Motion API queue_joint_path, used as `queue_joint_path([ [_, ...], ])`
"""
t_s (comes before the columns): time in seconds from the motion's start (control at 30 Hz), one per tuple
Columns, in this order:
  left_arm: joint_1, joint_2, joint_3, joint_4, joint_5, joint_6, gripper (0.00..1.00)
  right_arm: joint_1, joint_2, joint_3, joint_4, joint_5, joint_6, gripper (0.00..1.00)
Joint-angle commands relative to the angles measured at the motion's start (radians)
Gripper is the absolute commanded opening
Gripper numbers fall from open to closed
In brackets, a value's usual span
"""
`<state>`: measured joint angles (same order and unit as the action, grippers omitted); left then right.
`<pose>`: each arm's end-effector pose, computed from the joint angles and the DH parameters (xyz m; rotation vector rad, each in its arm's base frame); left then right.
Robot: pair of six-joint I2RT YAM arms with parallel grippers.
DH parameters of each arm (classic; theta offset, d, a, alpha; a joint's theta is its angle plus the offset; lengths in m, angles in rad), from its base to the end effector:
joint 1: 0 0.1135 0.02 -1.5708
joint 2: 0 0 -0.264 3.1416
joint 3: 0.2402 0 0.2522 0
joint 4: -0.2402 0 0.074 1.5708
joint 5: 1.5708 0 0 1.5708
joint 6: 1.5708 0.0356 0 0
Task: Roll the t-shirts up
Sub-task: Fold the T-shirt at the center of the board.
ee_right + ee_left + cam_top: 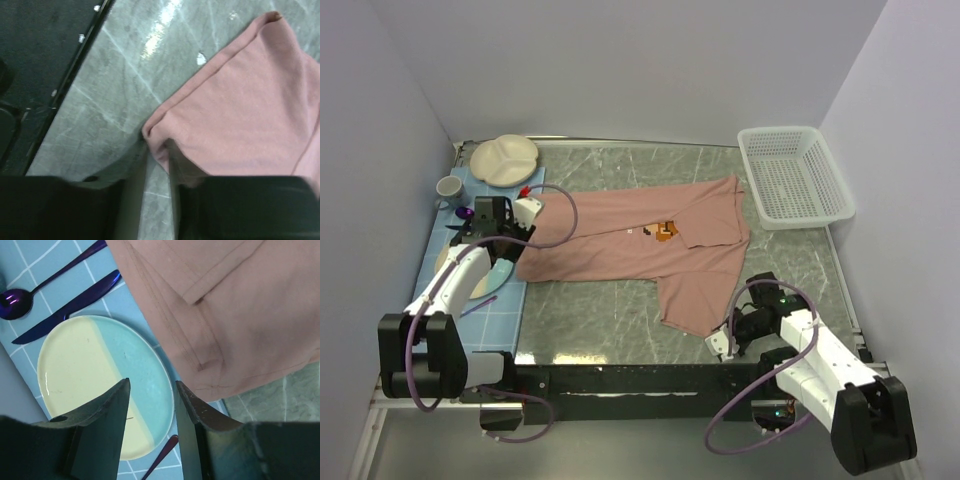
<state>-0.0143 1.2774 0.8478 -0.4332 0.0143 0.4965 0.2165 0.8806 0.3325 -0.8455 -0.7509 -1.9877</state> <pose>0.2626 -0.0043 0.2355 0.6236 2.3626 0.1986 0.1021 0.0473 0.1422 -2.1955 1.0167 0.4368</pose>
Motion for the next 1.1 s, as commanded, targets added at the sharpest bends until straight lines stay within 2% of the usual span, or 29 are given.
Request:
queue_joint_path([
  [0.0,0.011,0.014,0.057,-0.070,0.062,0.097,0.46,0.007,0.049,0.023,-0.038,0.002,-0.431,0.12],
  [0.1,0.013,-0.015,0.056,-0.169,0.137,0.229,0.47,0.007,0.061,0.077,-0.124,0.015,-0.422,0.00],
  [0.27,0.073,-0.121,0.022,-0.353,0.300,0.570,0.51,0.007,-0.020,0.092,-0.127,0.028,-0.254,0.00],
  [0.47,0.074,-0.127,-0.019,-0.371,0.328,0.747,0.49,0.007,-0.152,0.062,-0.093,0.067,-0.099,0.00],
  [0.7,0.073,0.028,0.000,-0.314,0.300,0.764,0.45,0.023,-0.207,0.040,-0.040,0.102,0.041,0.00],
  [0.97,0.073,0.184,0.056,-0.277,0.308,0.623,0.45,0.043,-0.195,0.060,-0.017,0.131,0.116,0.00],
  [1.07,0.073,0.214,0.062,-0.260,0.314,0.590,0.41,0.046,-0.187,0.062,-0.006,0.134,0.124,0.00],
])
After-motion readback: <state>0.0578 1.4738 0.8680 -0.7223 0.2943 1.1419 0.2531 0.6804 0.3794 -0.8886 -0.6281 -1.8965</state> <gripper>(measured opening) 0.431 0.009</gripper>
